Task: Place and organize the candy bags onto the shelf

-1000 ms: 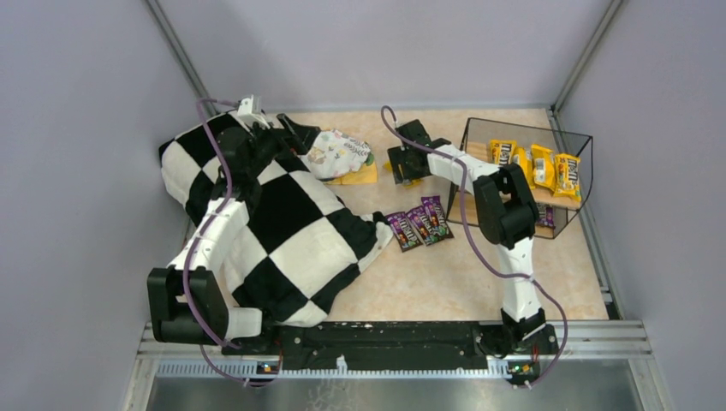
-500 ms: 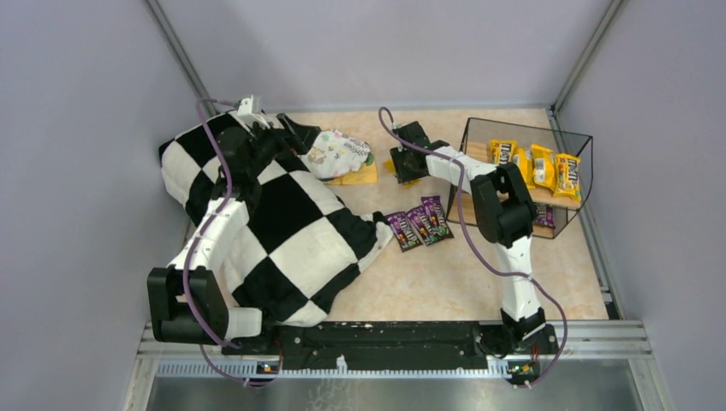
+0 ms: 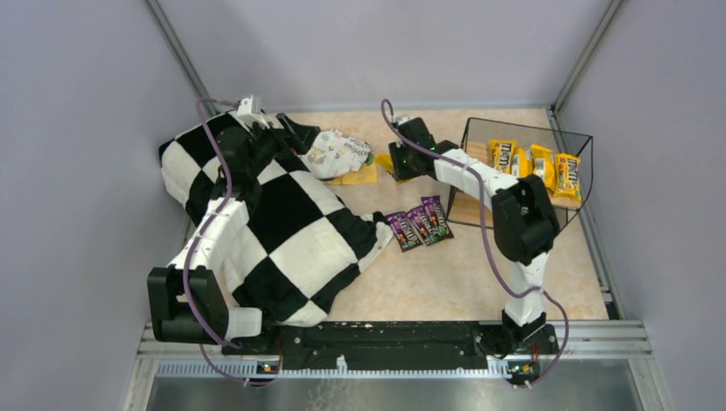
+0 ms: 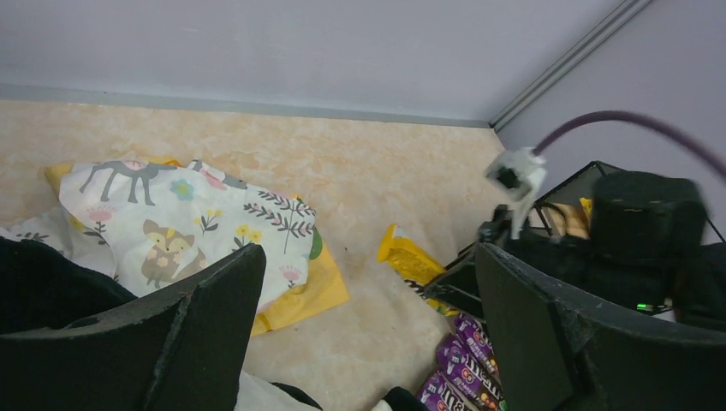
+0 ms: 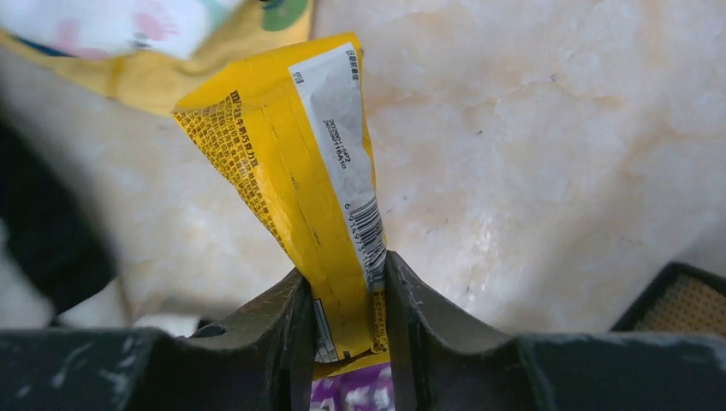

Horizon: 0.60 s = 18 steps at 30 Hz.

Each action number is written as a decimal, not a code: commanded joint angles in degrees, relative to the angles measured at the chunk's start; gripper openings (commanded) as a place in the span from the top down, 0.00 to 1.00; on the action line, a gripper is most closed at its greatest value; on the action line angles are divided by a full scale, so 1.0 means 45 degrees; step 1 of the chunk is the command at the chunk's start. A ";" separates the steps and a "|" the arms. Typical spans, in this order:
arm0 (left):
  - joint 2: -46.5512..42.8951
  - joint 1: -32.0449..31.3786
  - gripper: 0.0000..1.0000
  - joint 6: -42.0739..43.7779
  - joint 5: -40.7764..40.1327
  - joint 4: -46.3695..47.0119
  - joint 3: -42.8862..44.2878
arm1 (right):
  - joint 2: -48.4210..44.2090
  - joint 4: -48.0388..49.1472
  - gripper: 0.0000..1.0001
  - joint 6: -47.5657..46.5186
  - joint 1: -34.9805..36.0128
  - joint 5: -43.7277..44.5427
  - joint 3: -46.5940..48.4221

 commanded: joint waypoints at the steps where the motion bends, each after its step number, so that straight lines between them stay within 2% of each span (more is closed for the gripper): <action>1: 0.0029 0.0091 0.01 -0.0084 0.0235 0.0613 0.0478 | -0.3443 0.0504 0.68 0.0700 0.0150 -0.0710 -0.0386; 6: 0.0028 0.0091 0.02 -0.0140 0.0235 0.0631 0.0461 | -0.6983 0.0257 0.68 0.0848 0.0151 -0.0195 -0.1138; 8: 0.0038 0.0076 0.01 -0.0179 0.0263 0.0636 0.0458 | -0.8340 -0.0003 0.68 0.0883 0.0144 0.0863 -0.1462; 14: -0.0013 0.0036 0.02 -0.0224 0.0270 0.0621 0.0458 | -1.1716 -0.0820 0.68 0.1506 -0.0084 0.5839 -0.2868; 18: -0.0040 -0.0104 0.02 -0.0087 0.0127 0.0518 0.0458 | -1.2511 -0.1368 0.70 0.2428 -0.0889 0.6597 -0.3555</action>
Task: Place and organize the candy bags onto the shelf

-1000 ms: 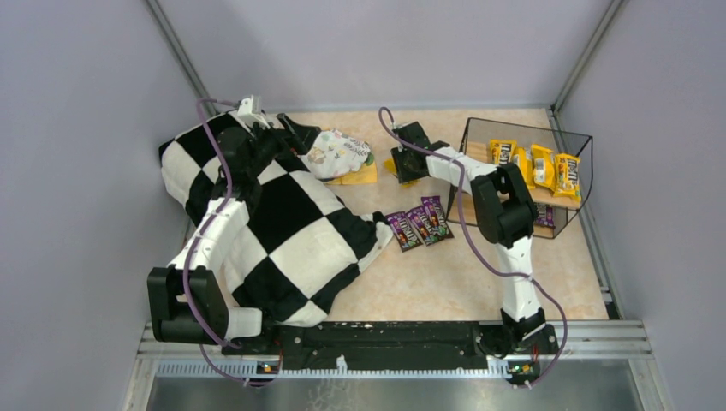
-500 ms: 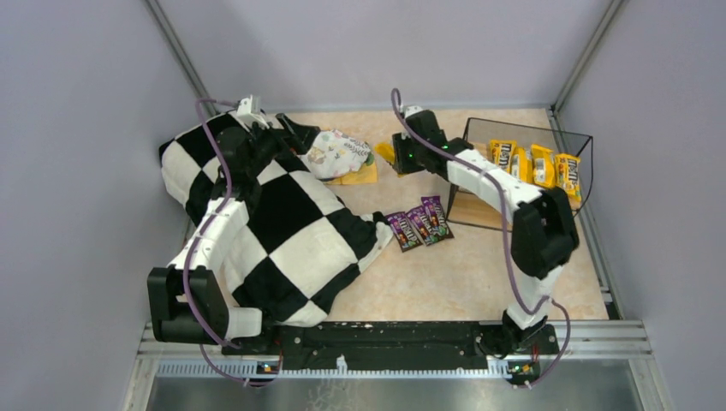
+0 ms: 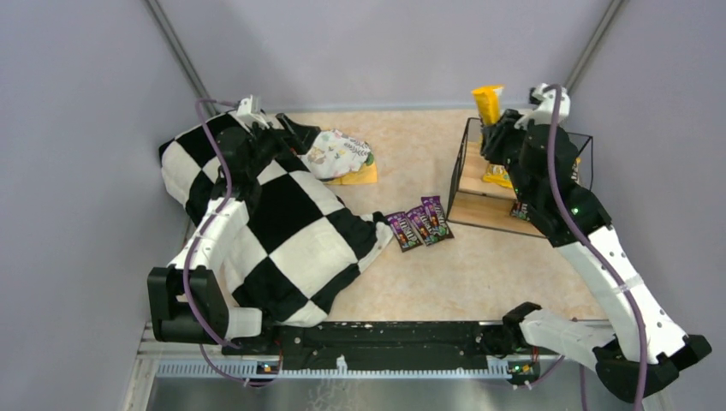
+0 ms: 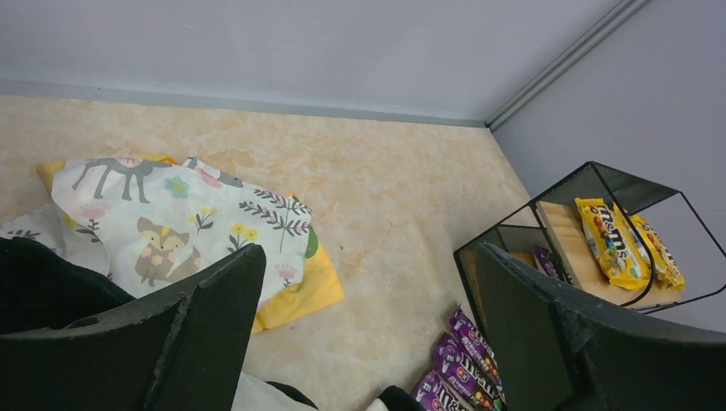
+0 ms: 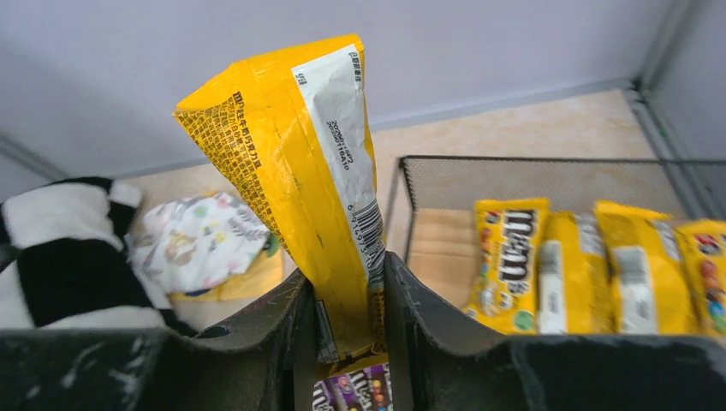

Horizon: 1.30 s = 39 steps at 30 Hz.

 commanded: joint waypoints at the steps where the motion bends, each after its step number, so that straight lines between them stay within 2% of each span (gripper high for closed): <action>1: -0.0079 -0.0191 0.01 0.0161 -0.0020 0.0470 0.0475 | -0.0072 -0.1268 0.71 0.1267 -0.0796 0.2127 -0.0732; 10: 0.0134 -0.0780 0.02 0.0750 -0.0425 -0.0092 0.0688 | 0.0526 -0.1292 0.74 0.3471 -0.1197 0.1727 -0.1653; 17: 0.0127 -0.0807 0.02 0.0791 -0.0439 -0.0170 0.0751 | 0.1191 -0.0925 0.75 0.5078 -0.1204 0.2518 -0.2264; 39: 0.0019 -0.0802 0.02 0.0714 -0.0341 -0.0232 0.0849 | 0.2823 0.0197 0.75 0.5439 -0.1324 0.2712 -0.3042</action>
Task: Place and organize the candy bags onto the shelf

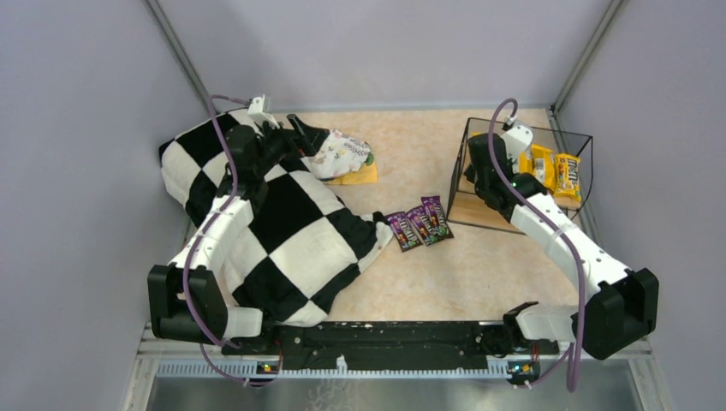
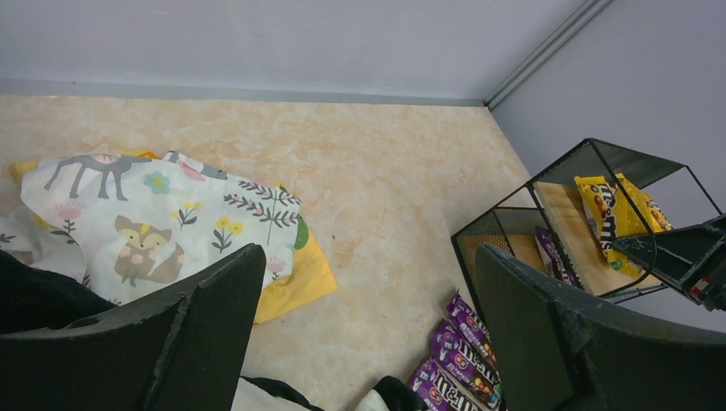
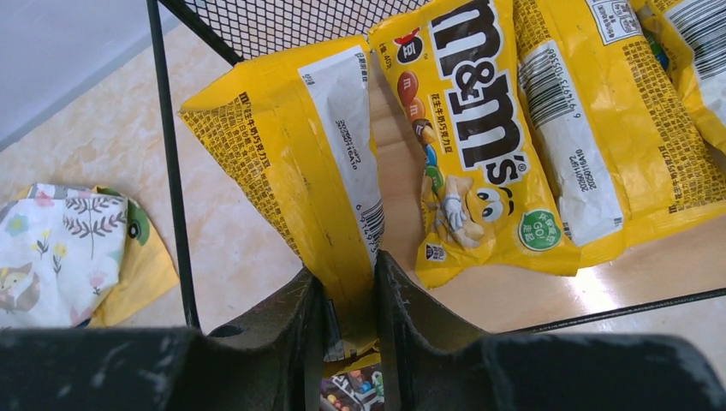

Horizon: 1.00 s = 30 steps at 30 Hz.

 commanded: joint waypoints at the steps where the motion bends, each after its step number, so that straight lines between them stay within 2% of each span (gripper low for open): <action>1: -0.0074 -0.0019 0.02 0.0135 -0.0047 0.0394 0.0514 | 0.0233 0.0751 0.75 -0.0020 -0.0150 0.0395 -0.0112; 13: -0.0050 -0.0001 0.02 0.0135 -0.0055 0.0391 0.0514 | 0.0586 0.0908 0.71 -0.0154 -0.0261 0.0514 -0.0040; 18: -0.0054 0.0000 0.02 0.0116 -0.0042 0.0372 0.0514 | 0.0467 0.0879 0.63 -0.0486 -0.0267 0.0184 0.0025; 25: -0.0073 0.0000 0.02 0.0116 -0.0050 0.0365 0.0514 | -0.0528 0.0474 0.58 -0.1384 -0.0255 -0.0637 0.0746; 30: -0.0074 -0.0010 0.02 0.0079 -0.0018 0.0378 0.0514 | -0.2036 0.0240 0.44 -0.2618 -0.0276 -0.1446 0.1211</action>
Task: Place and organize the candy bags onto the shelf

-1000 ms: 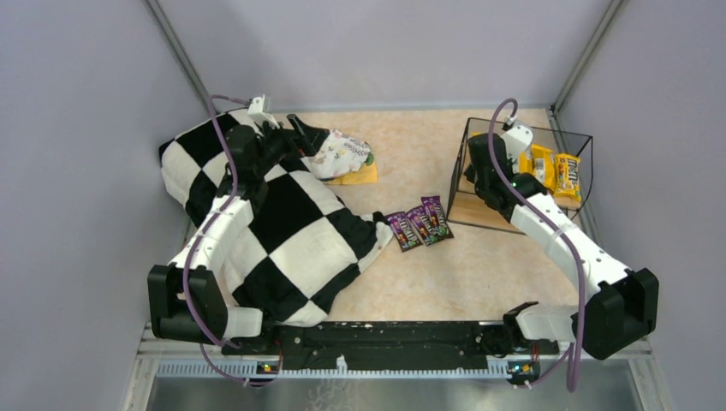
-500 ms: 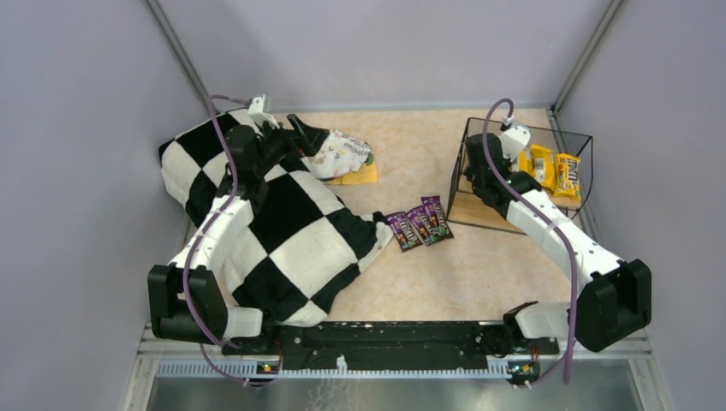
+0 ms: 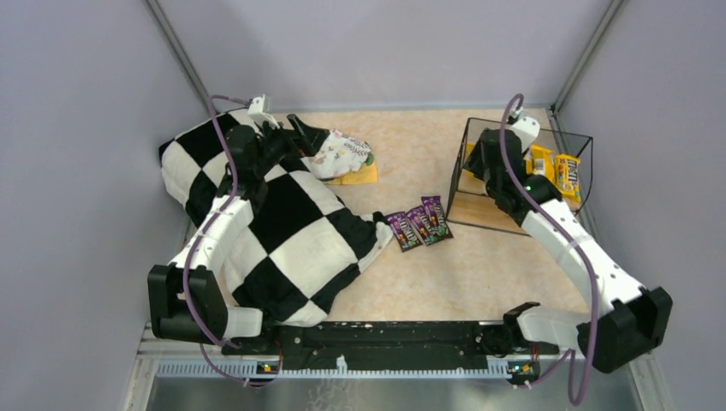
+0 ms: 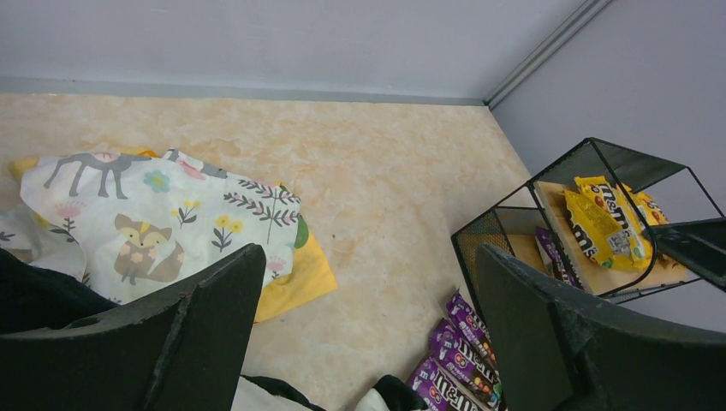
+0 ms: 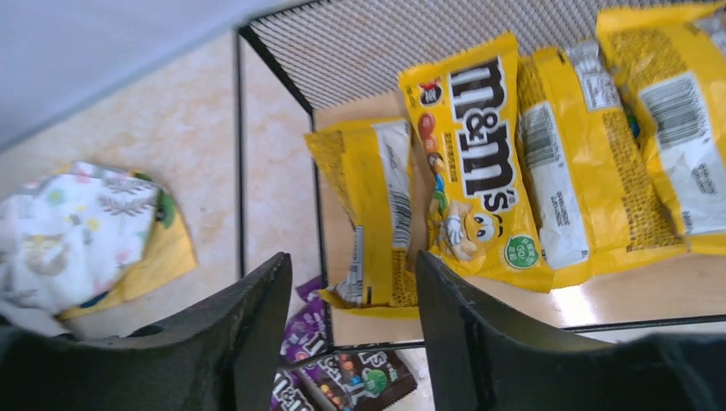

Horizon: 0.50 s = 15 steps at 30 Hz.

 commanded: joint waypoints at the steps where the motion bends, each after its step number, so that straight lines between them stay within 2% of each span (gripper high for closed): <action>1: -0.0088 -0.0004 0.02 0.0077 -0.0012 0.0410 0.0509 | -0.2008 0.0167 0.41 -0.1637 -0.0024 -0.1029 0.1095; 5: -0.0105 -0.0015 0.01 0.0057 -0.0011 0.0406 0.0509 | -0.3621 0.0529 0.30 -0.3891 -0.0023 -0.2589 0.0342; 7: -0.0101 -0.0020 0.02 0.0057 -0.0013 0.0399 0.0509 | -0.4441 0.0912 0.24 -0.5175 -0.0023 -0.4227 -0.0538; 9: -0.0079 -0.0020 0.01 0.0086 -0.0056 0.0412 0.0509 | -0.5177 0.1048 0.23 -0.5783 -0.0024 -0.6693 -0.1426; 13: -0.0028 -0.0039 0.02 0.0130 -0.0099 0.0368 0.0509 | -0.6158 0.2490 0.22 -0.4673 0.0063 -1.0672 -0.4125; 15: -0.0025 -0.0083 0.02 0.0162 -0.0106 0.0344 0.0509 | -0.6209 0.3418 0.22 -0.3737 0.0415 -1.1521 -0.5203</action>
